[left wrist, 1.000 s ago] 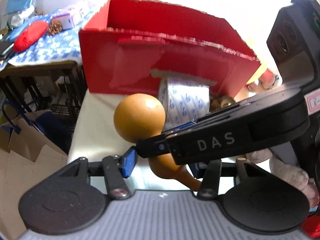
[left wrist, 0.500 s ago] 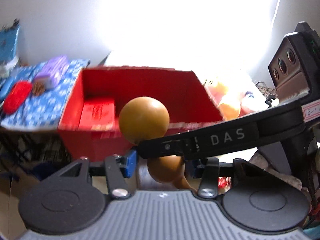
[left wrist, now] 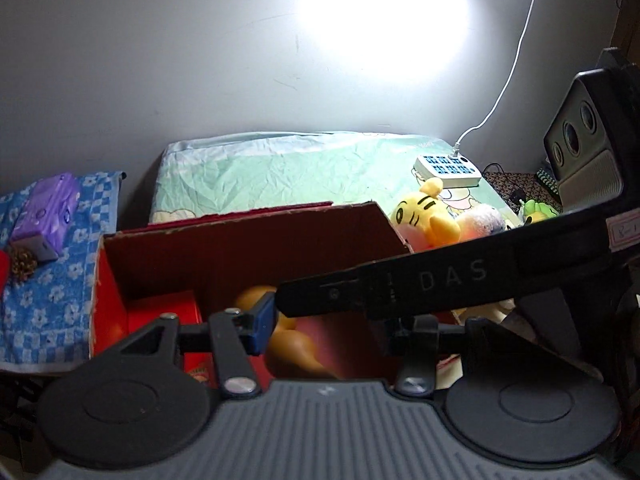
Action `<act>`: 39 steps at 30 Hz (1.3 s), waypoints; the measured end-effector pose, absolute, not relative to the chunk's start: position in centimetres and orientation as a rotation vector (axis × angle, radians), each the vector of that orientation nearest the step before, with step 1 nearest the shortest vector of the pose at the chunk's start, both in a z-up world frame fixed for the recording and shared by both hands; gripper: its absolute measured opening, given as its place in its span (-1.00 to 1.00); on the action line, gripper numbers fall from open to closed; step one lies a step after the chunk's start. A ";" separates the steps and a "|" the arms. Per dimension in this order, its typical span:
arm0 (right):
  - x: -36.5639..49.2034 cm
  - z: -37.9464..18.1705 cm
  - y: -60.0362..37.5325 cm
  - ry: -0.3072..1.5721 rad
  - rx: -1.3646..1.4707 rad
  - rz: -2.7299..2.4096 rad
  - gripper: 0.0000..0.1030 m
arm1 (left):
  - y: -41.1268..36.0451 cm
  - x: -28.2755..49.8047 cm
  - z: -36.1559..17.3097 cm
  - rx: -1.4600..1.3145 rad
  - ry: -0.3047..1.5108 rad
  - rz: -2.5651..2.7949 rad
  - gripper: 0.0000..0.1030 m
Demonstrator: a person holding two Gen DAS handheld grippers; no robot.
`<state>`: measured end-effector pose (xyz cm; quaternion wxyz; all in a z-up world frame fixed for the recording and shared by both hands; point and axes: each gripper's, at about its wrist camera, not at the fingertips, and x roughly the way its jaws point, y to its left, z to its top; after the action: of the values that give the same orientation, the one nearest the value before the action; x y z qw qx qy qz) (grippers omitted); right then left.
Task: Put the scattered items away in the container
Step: 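Carry the brown gourd into the red cardboard box with the right gripper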
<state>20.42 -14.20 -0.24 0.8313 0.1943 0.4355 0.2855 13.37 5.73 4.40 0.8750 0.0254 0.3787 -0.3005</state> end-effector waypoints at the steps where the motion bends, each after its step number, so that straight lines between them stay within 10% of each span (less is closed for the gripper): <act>1: 20.9 -0.4 -14.0 0.925 0.414 0.593 -0.36 | 5.7 14.2 4.2 0.054 0.798 -0.636 -0.07; 7: 24.1 -3.5 -14.2 1.007 0.458 0.509 -0.40 | 5.9 17.8 1.0 0.052 0.895 -0.669 -0.34; 39: 26.1 -5.7 -16.5 1.249 0.369 0.175 -0.33 | 7.4 20.9 -2.1 0.065 1.059 -0.754 -0.32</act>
<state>26.09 -16.51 -5.67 0.7919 0.1715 0.5804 0.0815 20.85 7.44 -2.14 0.7957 0.0304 0.4928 -0.3509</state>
